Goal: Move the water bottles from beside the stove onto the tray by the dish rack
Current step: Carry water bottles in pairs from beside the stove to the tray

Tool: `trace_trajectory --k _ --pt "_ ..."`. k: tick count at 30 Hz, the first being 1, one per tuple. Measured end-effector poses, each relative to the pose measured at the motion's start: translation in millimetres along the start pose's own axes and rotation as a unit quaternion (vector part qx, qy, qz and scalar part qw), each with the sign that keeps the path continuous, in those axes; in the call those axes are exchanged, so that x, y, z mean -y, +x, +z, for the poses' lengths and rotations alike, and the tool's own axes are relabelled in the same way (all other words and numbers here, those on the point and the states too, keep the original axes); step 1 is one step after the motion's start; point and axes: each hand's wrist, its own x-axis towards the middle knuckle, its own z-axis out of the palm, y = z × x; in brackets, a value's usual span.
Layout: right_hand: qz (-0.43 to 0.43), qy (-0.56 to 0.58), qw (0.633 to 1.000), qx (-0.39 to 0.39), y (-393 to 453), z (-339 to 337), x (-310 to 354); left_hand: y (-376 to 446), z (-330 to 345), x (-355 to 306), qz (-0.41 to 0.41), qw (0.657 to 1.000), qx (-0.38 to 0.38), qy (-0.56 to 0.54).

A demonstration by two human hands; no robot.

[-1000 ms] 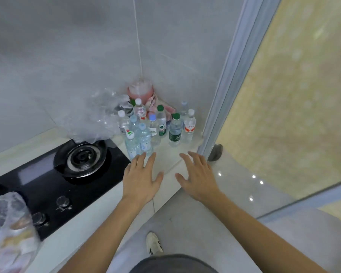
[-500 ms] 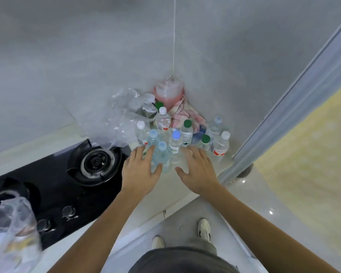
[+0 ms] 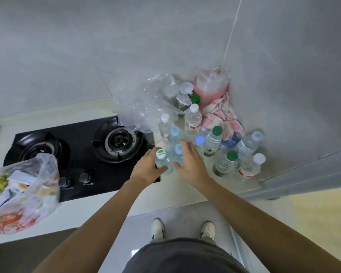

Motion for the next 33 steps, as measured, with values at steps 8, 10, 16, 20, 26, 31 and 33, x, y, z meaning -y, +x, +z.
trace_trajectory --k 8,10,16,20,26,31,33 --pt "0.033 0.008 0.999 0.018 6 15 -13 14 14 6 -0.037 0.998 -0.001 -0.06" --pt "0.045 0.012 0.999 0.026 8 18 -16 14 16 7 -0.035 0.997 -0.003 -0.067" --pt "0.048 0.046 0.998 0.008 -2 20 -12 10 9 12 -0.023 1.0 -0.002 -0.021" --pt "0.074 0.073 0.995 -0.01 -18 22 -11 5 -2 21 -0.009 1.0 -0.007 -0.022" --pt "0.06 0.194 0.978 -0.035 -23 -1 8 -10 -35 37 0.003 0.986 -0.021 -0.165" --pt "0.027 0.288 0.957 -0.027 -16 -16 36 -45 -60 46 -0.01 0.957 -0.082 -0.279" --pt "0.008 0.319 0.948 -0.012 -14 -19 49 -69 -68 49 -0.026 0.944 -0.115 -0.31"
